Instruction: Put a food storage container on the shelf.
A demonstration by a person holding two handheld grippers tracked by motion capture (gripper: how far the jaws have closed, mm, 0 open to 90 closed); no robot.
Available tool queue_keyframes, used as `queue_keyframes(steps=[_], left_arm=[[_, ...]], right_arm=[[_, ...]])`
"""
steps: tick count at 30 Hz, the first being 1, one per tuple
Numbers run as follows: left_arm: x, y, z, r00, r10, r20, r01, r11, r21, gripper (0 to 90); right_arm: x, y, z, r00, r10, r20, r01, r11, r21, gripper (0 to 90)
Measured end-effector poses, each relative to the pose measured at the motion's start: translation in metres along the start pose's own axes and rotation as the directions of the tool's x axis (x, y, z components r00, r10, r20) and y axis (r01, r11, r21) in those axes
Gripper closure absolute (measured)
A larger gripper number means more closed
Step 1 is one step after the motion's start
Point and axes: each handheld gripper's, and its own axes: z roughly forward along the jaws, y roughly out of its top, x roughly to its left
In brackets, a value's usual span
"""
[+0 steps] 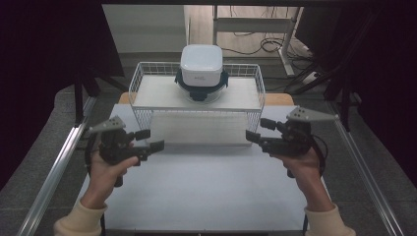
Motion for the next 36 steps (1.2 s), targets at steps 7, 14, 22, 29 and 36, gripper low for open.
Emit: queue_keyframes(steps=[7,14,22,29,36], left_arm=[[0.010,-0.044,0.018,0.9987,-0.049,-0.009,0.050,0.9947,0.090,23.6],[0.014,-0.060,0.023,0.9976,-0.053,-0.044,0.058,0.9927,0.106,24.4],[0.016,-0.068,0.028,0.9966,-0.038,-0.073,0.048,0.9892,0.138,24.5],[0.014,-0.067,0.025,0.9957,-0.002,-0.092,0.015,0.9908,0.135,23.6],[0.012,-0.066,0.023,0.9940,0.014,-0.109,0.001,0.9910,0.134,22.1]], right_arm=[[-0.004,-0.048,0.002,0.9992,0.040,0.005,-0.040,0.998,0.053,27.7],[-0.013,-0.091,0.010,0.9959,0.091,0.002,-0.091,0.992,0.085,27.2],[-0.017,-0.117,0.022,0.9977,0.058,0.036,-0.064,0.983,0.175,25.5],[-0.014,-0.116,0.025,0.9988,0.040,0.030,-0.044,0.984,0.170,23.3],[-0.011,-0.114,0.022,0.9990,0.024,0.037,-0.030,0.985,0.169,22.0]])
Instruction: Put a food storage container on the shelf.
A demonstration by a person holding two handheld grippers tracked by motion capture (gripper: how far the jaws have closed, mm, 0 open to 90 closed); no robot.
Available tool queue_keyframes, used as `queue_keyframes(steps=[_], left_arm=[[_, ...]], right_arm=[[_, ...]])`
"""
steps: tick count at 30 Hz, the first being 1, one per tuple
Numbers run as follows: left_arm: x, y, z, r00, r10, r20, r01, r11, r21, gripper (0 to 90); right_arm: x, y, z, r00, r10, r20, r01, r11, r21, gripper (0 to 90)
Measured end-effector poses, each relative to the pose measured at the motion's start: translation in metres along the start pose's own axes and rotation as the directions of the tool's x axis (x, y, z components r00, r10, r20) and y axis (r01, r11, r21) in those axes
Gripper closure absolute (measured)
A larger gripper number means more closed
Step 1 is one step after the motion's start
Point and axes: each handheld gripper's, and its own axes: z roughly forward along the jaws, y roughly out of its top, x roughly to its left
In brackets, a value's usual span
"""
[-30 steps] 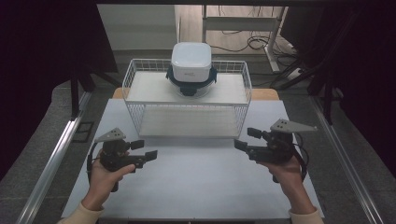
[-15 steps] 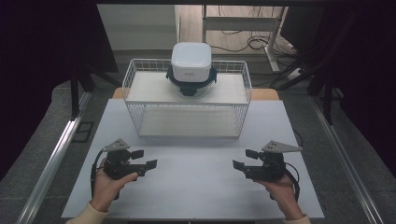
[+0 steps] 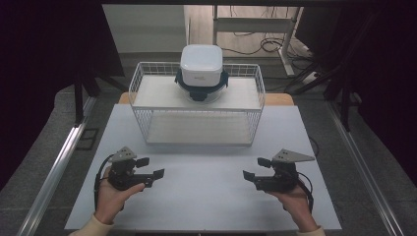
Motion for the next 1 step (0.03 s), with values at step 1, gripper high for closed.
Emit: queue_keyframes(steps=[1], left_arm=[[-0.0004,0.0003,-0.0005,1.0000,0.005,-0.004,-0.005,1.0000,-0.001,21.8]], right_arm=[[0.0008,0.0004,-0.0002,1.0000,-0.007,0.000,0.007,1.000,0.002,21.5]])
